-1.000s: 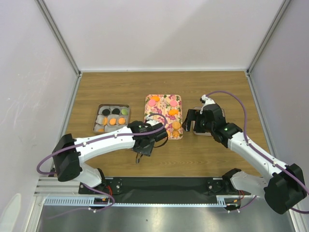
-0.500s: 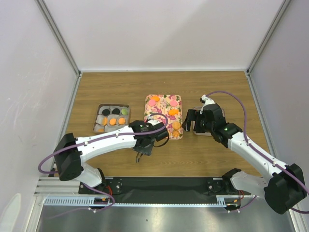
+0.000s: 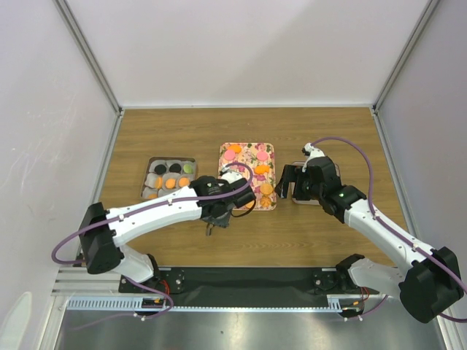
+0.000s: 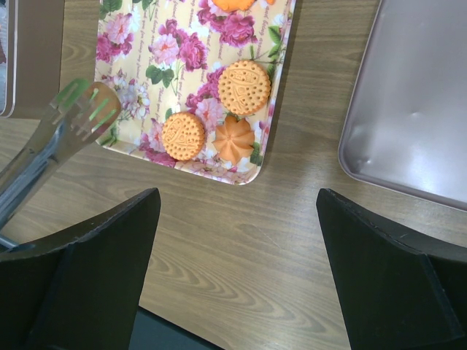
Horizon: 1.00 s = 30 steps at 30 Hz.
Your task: Pack the cookies
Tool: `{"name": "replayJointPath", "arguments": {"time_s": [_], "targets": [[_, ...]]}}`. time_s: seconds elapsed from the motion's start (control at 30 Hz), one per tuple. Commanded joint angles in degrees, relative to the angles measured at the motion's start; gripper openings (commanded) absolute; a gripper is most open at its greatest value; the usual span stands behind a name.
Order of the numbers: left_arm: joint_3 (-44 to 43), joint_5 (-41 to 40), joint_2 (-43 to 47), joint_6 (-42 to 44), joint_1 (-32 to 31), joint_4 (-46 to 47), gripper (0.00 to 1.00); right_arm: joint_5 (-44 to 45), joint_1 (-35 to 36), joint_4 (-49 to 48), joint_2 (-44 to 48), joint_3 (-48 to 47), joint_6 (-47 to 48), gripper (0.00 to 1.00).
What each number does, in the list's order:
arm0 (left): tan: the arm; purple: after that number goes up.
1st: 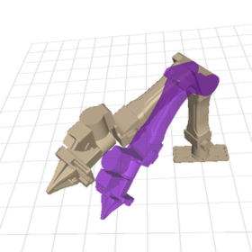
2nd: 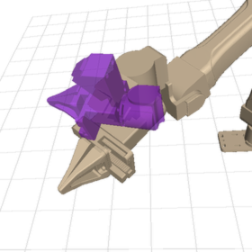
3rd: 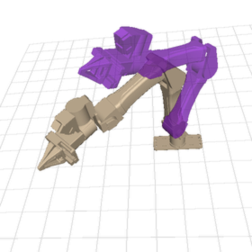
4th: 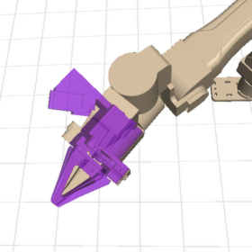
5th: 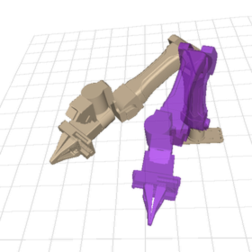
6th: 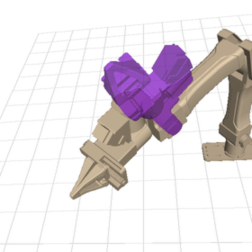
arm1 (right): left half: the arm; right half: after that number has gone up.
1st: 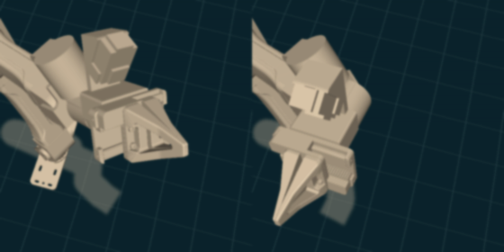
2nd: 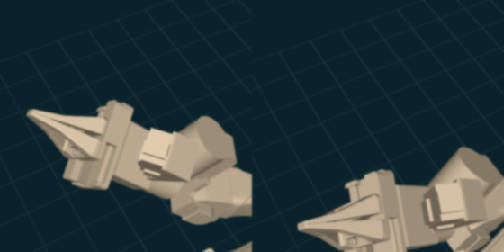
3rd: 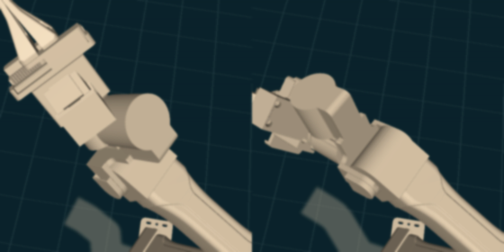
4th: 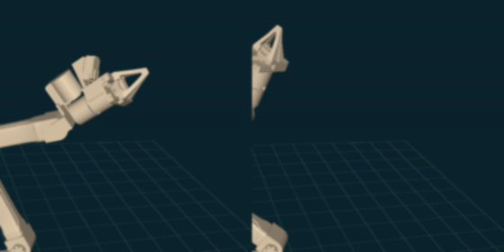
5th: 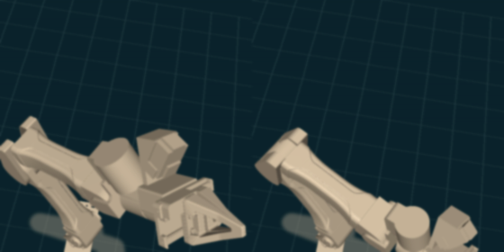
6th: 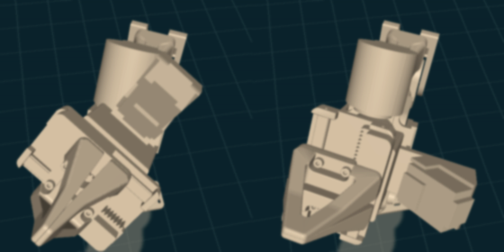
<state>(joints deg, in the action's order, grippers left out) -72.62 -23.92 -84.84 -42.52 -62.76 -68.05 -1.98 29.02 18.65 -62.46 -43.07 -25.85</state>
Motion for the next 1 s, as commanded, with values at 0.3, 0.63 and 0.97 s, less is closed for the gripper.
{"name": "replayJointPath", "arguments": {"time_s": [0.3, 0.63, 0.97], "targets": [[-2.5, -2.8, 5.0, 0.0, 1.7, -1.6, 0.33, -0.2, -0.2, -1.3, 0.6, -0.1, 0.7, 0.95], [-2.8, -5.8, 10.2, -0.8, 6.5, -5.9, 0.33, -0.5, -0.2, -1.3, 0.8, -0.1, 0.7, 0.95], [4.9, -5.2, 20.1, 0.7, 17.2, -8.1, 0.34, -1.3, -0.2, -1.4, 0.7, 0.0, 0.6, 0.95]]}}
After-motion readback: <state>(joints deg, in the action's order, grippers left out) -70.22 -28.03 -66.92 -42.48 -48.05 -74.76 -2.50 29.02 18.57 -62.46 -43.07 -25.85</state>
